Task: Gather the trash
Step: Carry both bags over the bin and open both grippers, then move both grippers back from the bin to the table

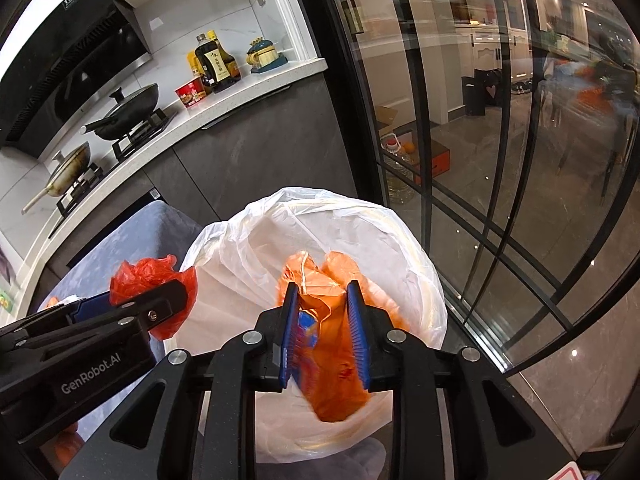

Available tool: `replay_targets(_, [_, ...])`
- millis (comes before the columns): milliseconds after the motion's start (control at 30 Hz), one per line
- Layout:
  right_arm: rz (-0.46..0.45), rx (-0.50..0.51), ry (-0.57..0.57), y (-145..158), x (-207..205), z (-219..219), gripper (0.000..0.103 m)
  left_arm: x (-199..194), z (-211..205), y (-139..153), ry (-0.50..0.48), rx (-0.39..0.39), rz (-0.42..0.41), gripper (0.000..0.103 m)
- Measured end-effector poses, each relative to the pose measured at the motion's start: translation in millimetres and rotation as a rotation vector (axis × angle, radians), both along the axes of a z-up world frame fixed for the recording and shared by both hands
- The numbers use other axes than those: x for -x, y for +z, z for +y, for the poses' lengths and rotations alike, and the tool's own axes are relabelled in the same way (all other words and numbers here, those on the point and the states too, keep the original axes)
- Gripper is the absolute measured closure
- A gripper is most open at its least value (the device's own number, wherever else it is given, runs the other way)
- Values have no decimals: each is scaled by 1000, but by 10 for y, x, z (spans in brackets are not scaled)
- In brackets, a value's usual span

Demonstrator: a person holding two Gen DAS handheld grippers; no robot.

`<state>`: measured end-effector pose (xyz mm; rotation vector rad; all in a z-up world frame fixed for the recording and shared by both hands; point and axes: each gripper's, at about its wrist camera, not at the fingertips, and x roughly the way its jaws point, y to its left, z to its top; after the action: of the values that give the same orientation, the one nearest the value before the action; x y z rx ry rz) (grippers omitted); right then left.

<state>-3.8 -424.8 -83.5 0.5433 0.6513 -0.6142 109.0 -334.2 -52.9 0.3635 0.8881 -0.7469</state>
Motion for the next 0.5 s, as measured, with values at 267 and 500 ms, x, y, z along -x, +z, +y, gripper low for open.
replay_targets(267, [-25, 18, -28, 113, 86, -5, 67, -18, 71, 112, 26, 30, -26, 28])
replay_targets(500, [-46, 46, -29, 285, 147, 76, 62, -5, 175, 234, 37, 56, -34, 28])
